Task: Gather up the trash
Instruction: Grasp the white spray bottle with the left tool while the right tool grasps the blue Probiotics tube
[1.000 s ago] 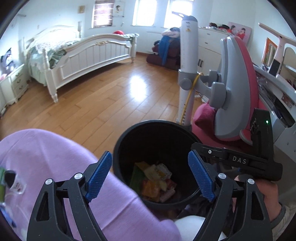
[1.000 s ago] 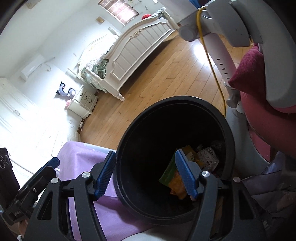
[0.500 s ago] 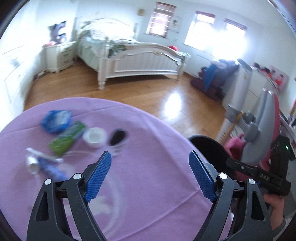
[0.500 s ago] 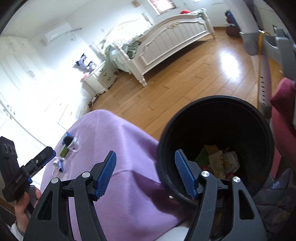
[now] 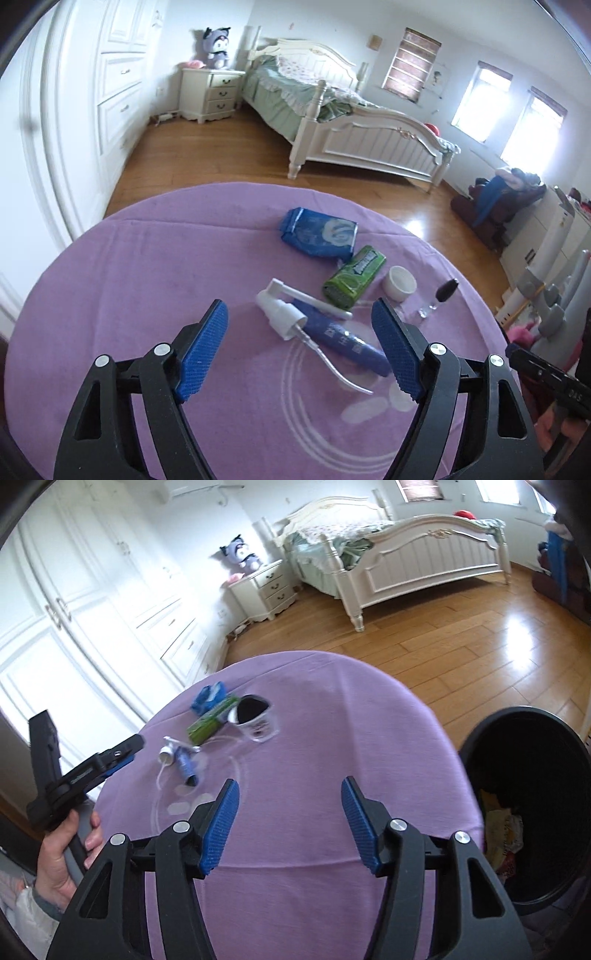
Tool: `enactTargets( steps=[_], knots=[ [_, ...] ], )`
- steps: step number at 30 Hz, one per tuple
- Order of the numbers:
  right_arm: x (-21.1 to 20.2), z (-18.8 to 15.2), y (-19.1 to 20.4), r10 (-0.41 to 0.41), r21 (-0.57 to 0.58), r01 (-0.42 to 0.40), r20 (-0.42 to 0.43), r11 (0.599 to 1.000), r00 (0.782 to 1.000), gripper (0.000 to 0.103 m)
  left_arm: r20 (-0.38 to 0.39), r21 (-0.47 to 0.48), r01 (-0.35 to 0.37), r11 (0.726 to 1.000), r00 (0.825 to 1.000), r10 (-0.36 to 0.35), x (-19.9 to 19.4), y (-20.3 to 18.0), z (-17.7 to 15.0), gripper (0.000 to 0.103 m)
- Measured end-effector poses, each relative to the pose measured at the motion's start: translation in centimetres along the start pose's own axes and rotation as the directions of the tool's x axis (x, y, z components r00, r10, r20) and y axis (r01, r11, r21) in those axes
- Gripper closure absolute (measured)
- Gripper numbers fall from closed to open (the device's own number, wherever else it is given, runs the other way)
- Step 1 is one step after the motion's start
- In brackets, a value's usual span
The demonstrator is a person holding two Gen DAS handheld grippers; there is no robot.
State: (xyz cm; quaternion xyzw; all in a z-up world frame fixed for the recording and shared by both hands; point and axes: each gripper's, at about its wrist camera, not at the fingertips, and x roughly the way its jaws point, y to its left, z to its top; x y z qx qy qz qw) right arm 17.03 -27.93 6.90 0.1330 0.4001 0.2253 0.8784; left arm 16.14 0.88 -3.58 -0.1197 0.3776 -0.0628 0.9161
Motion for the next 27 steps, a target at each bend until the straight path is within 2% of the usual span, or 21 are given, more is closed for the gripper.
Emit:
enactTargets(
  steps=[3, 5, 7, 11, 16, 19, 27],
  knots=[
    [0.9, 0.1, 2.3, 0.012, -0.043, -0.013, -0.018, 0.999, 1.0, 0.046, -0.049, 0.01, -0.008, 1.0, 0.999, 0.009, 1.5, 1.1, 0.0, 0.026],
    [1.6, 0.2, 3.5, 0.018, -0.065, -0.021, -0.033, 0.998, 0.999, 0.046, -0.062, 0.024, -0.017, 1.0, 0.998, 0.019, 2.3, 0.9, -0.3, 0.03],
    [2.5, 0.5, 4.3, 0.024, -0.081, -0.028, -0.05, 0.996, 0.998, 0.046, -0.085, 0.039, -0.02, 0.999, 0.996, 0.023, 3.1, 1.2, -0.3, 0.04],
    [4.4, 0.9, 6.1, 0.032, -0.121, -0.042, -0.085, 0.992, 0.996, 0.046, -0.089, 0.049, -0.005, 0.999, 0.996, 0.009, 3.8, 1.4, -0.1, 0.046],
    [6.7, 1.2, 8.4, 0.025, -0.202, -0.051, -0.13, 0.978, 0.991, 0.046, -0.101, 0.081, -0.035, 0.996, 0.994, 0.043, 4.2, 2.1, 0.6, 0.075],
    [8.4, 1.2, 9.7, -0.001, -0.264, -0.043, -0.164, 0.963, 0.986, 0.046, -0.107, 0.088, -0.007, 0.996, 0.994, 0.017, 4.2, 2.5, 0.9, 0.075],
    [12.4, 1.2, 12.5, -0.102, -0.442, -0.01, -0.228, 0.897, 0.968, 0.046, -0.097, 0.062, -0.009, 0.998, 0.995, 0.015, 4.0, 3.5, 1.2, 0.075]
  ],
)
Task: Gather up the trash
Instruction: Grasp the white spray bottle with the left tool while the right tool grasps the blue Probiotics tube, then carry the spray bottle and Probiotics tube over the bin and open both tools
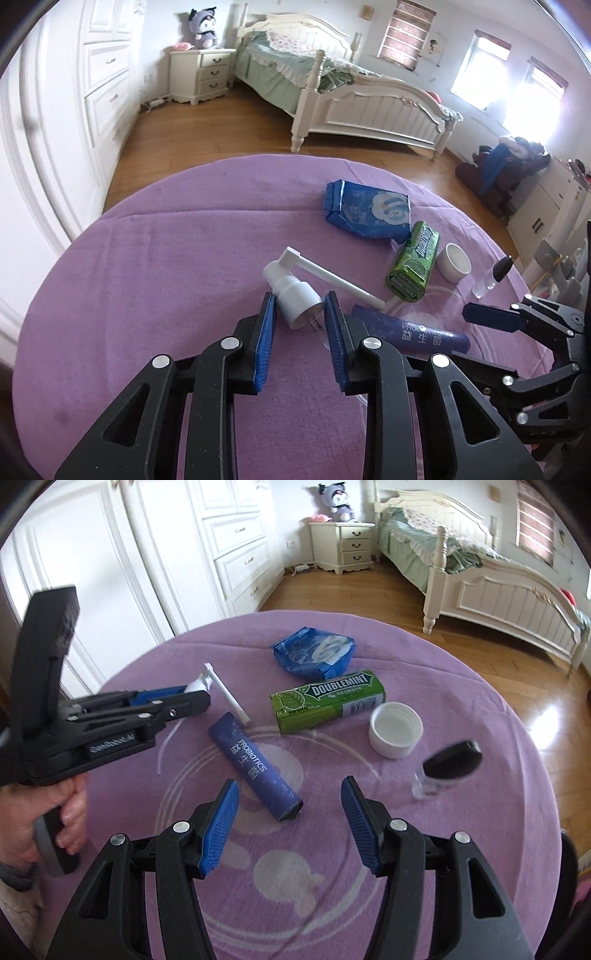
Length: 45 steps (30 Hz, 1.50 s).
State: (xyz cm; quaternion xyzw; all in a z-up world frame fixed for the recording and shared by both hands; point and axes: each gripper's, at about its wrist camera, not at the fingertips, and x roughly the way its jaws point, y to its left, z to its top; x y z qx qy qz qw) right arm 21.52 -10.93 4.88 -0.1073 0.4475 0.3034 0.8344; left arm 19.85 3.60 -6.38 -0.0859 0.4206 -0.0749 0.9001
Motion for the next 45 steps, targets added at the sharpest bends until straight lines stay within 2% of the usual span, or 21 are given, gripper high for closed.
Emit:
enactTargets(
  steps=[4, 8, 10, 13, 16, 20, 25, 30, 33, 37, 45],
  knots=[
    [0.5, 0.4, 1.2, -0.005, -0.078, 0.005, -0.008, 0.997, 1.0, 0.049, 0.019, -0.006, -0.005, 1.0, 1.0, 0.005, -0.3, 0.0, -0.2, 0.075],
    [0.3, 0.1, 2.4, -0.014, -0.121, 0.014, -0.003, 0.993, 1.0, 0.087, 0.042, -0.008, -0.013, 1.0, 0.999, 0.013, -0.8, 0.0, -0.3, 0.075],
    [-0.2, -0.3, 2.2, -0.011, -0.118, 0.012, 0.01, 0.993, 1.0, 0.087, 0.042, 0.001, -0.018, 1.0, 0.999, 0.018, -1.0, -0.3, -0.4, 0.075],
    [-1.3, -1.0, 1.0, 0.049, -0.041, -0.047, 0.037, 0.998, 0.998, 0.088, 0.045, 0.013, -0.017, 1.0, 0.999, 0.016, -1.5, -0.9, -0.9, 0.075],
    [-2.7, -1.8, -0.1, 0.071, 0.025, -0.073, 0.072, 0.997, 0.995, 0.088, 0.059, 0.028, -0.002, 1.0, 0.998, 0.0, -2.5, -1.9, -1.4, 0.075],
    [-5.2, -3.2, -2.3, 0.052, 0.104, -0.066, 0.129, 0.992, 0.99, 0.088, 0.092, 0.057, 0.022, 0.998, 0.995, -0.027, -4.1, -3.8, -1.0, 0.075],
    [-8.6, -6.4, -6.8, -0.003, 0.242, -0.05, 0.212, 0.969, 0.977, 0.088, 0.117, 0.134, 0.071, 0.988, 0.989, -0.087, -5.3, -9.1, -0.8, 0.075],
    [-12.1, -9.9, -11.3, -0.071, 0.37, -0.04, 0.282, 0.928, 0.957, 0.088, 0.124, 0.194, 0.13, 0.972, 0.98, -0.156, -5.2, -14.7, -0.4, 0.075],
    [-13.8, -11.9, -14.4, -0.102, 0.453, -0.057, 0.318, 0.89, 0.943, 0.088, 0.119, 0.236, 0.158, 0.959, 0.975, -0.19, -4.5, -18.4, -0.6, 0.075],
    [-15.2, -14.2, -18.1, -0.161, 0.532, -0.041, 0.327, 0.846, 0.931, 0.088, 0.087, 0.282, 0.208, 0.937, 0.967, -0.24, -3.0, -23.1, -1.0, 0.075],
    [-15.9, -18.5, -22.8, -0.218, 0.642, -0.043, 0.321, 0.765, 0.922, 0.088, 0.018, 0.369, 0.289, 0.883, 0.948, -0.317, -0.2, -31.3, -2.3, 0.075]
  ],
)
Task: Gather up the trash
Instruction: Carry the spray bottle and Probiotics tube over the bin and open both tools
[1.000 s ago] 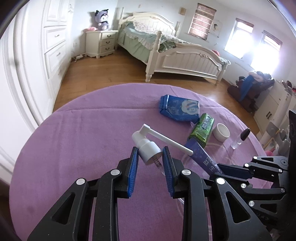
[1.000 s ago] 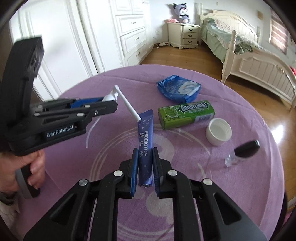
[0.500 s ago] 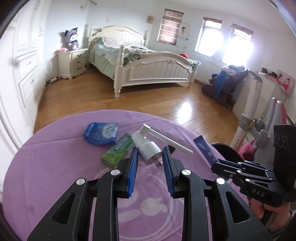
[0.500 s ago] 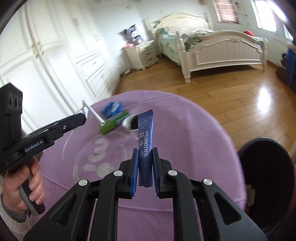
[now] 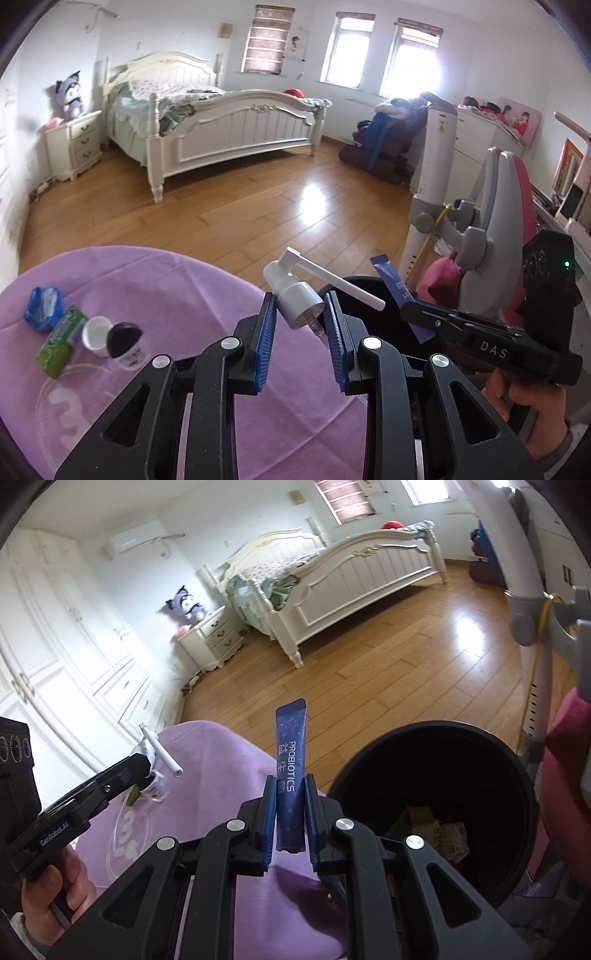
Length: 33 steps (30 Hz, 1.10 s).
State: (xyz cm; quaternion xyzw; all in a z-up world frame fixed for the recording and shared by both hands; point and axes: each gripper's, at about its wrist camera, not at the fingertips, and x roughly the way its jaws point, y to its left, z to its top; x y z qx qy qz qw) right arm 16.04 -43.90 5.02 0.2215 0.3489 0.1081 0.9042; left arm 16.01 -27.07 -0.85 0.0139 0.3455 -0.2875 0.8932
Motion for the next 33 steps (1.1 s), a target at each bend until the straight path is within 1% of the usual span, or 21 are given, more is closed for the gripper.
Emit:
enactTargets(
  steps=[5, 11, 15, 20, 21, 23, 24, 25, 26, 27, 28, 29, 30, 31, 33],
  knots=[
    [0.4, 0.0, -2.7, -0.029, 0.058, 0.029, -0.002, 0.998, 1.0, 0.088, -0.035, 0.033, 0.043, 0.999, 0.999, -0.042, 3.3, -3.1, 0.5, 0.075],
    [0.1, -0.1, -5.7, -0.052, 0.098, 0.053, -0.012, 0.994, 0.999, 0.088, -0.081, 0.051, 0.076, 0.996, 0.994, -0.072, 6.6, -5.4, 0.5, 0.075],
    [-0.1, -0.5, -7.5, -0.064, 0.124, 0.065, -0.019, 0.99, 0.998, 0.088, -0.103, 0.056, 0.091, 0.994, 0.991, -0.085, 8.0, -6.4, 0.4, 0.075],
    [-0.2, -0.7, -8.6, -0.074, 0.147, 0.076, -0.023, 0.986, 0.997, 0.087, -0.121, 0.061, 0.104, 0.993, 0.988, -0.096, 9.3, -7.6, 0.3, 0.075],
    [-0.2, -0.6, -9.0, -0.076, 0.155, 0.078, -0.024, 0.985, 0.997, 0.084, -0.124, 0.065, 0.108, 0.992, 0.987, -0.099, 9.4, -7.9, 0.2, 0.075],
    [-0.2, -0.6, -9.4, -0.083, 0.17, 0.088, -0.033, 0.982, 0.996, 0.084, -0.133, 0.084, 0.109, 0.991, 0.986, -0.097, 9.7, -8.5, 0.3, 0.075],
    [-0.1, -0.6, -9.7, -0.095, 0.173, 0.101, -0.044, 0.98, 0.995, 0.083, -0.131, 0.096, 0.106, 0.99, 0.987, -0.093, 9.7, -8.8, 0.4, 0.071],
    [-0.2, -0.6, -9.7, -0.103, 0.172, 0.11, -0.05, 0.979, 0.993, 0.083, -0.126, 0.105, 0.103, 0.989, 0.988, -0.089, 9.5, -9.0, 0.4, 0.057],
    [-0.3, -0.6, -9.8, -0.109, 0.174, 0.117, -0.053, 0.978, 0.993, 0.079, -0.111, 0.111, 0.097, 0.989, 0.99, -0.084, 9.3, -9.3, 0.4, 0.048],
    [-0.4, -0.6, -10.0, -0.11, 0.18, 0.117, -0.048, 0.977, 0.993, 0.067, -0.095, 0.113, 0.092, 0.989, 0.992, -0.081, 9.0, -9.5, 0.5, 0.037],
    [-0.6, -0.7, -10.1, -0.107, 0.186, 0.112, -0.038, 0.976, 0.994, 0.06, -0.078, 0.115, 0.085, 0.99, 0.994, -0.076, 8.6, -9.6, 0.6, 0.034],
    [-0.8, -0.7, -10.0, -0.104, 0.189, 0.107, -0.028, 0.976, 0.994, 0.051, -0.07, 0.117, 0.081, 0.99, 0.995, -0.073, 8.2, -9.6, 0.7, 0.033],
    [-1.0, -0.8, -9.7, -0.097, 0.186, 0.1, -0.027, 0.977, 0.995, 0.05, -0.065, 0.12, 0.077, 0.99, 0.995, -0.07, 7.9, -9.6, 0.8, 0.033],
    [-1.0, -0.8, -9.7, -0.091, 0.181, 0.095, -0.031, 0.979, 0.995, 0.05, -0.058, 0.122, 0.067, 0.99, 0.996, -0.06, 7.5, -9.5, 0.8, 0.028],
    [-1.1, -0.7, -9.0, -0.083, 0.166, 0.088, -0.035, 0.982, 0.996, 0.05, -0.041, 0.124, 0.046, 0.991, 0.998, -0.042, 6.5, -9.2, 1.0, 0.024]
  ],
)
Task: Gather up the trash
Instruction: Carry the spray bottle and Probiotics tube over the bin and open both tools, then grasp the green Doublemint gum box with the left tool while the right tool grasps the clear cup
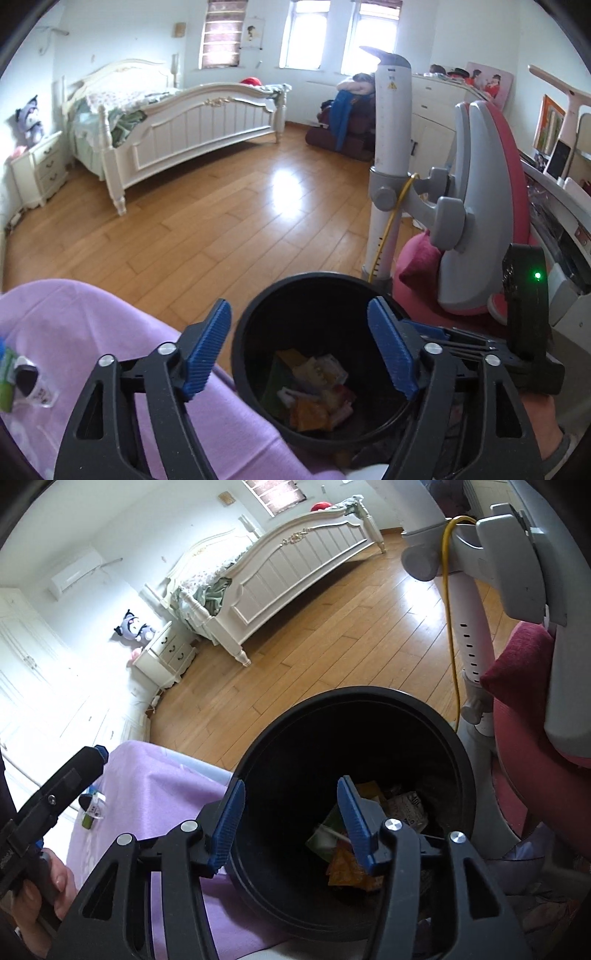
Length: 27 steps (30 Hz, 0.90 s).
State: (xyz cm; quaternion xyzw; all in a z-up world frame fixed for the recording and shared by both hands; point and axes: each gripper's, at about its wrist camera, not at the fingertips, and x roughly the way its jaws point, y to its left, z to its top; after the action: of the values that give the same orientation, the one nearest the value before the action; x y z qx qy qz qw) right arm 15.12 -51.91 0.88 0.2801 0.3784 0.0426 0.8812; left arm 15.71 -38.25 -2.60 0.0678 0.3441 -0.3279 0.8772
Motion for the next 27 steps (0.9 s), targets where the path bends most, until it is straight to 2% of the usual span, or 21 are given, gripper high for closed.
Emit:
enactTargets(
  steps=[7, 12, 19, 25, 27],
  knots=[
    [0.4, -0.7, 3.6, 0.017, -0.051, -0.018, -0.019, 0.999, 1.0, 0.05, 0.05, -0.01, -0.04, 0.999, 0.998, 0.041, -3.9, 2.2, -0.6, 0.013],
    [1.4, -1.2, 7.9, 0.046, -0.129, -0.051, -0.047, 0.99, 0.998, 0.05, 0.046, -0.053, -0.083, 0.995, 0.995, 0.085, -6.6, 6.3, -2.3, 0.012],
    [4.0, -2.5, 14.3, 0.083, -0.254, -0.111, -0.118, 0.961, 0.99, 0.05, 0.022, -0.141, -0.174, 0.975, 0.984, 0.179, -10.6, 14.6, -5.5, 0.012],
    [6.0, -3.4, 19.0, 0.101, -0.343, -0.155, -0.168, 0.927, 0.981, 0.05, -0.02, -0.231, -0.268, 0.935, 0.962, 0.271, -13.0, 22.6, -8.3, 0.012],
    [6.7, -3.7, 20.6, 0.103, -0.374, -0.169, -0.19, 0.912, 0.976, 0.05, -0.042, -0.252, -0.274, 0.928, 0.961, 0.272, -13.1, 24.7, -9.0, 0.013]
  ],
)
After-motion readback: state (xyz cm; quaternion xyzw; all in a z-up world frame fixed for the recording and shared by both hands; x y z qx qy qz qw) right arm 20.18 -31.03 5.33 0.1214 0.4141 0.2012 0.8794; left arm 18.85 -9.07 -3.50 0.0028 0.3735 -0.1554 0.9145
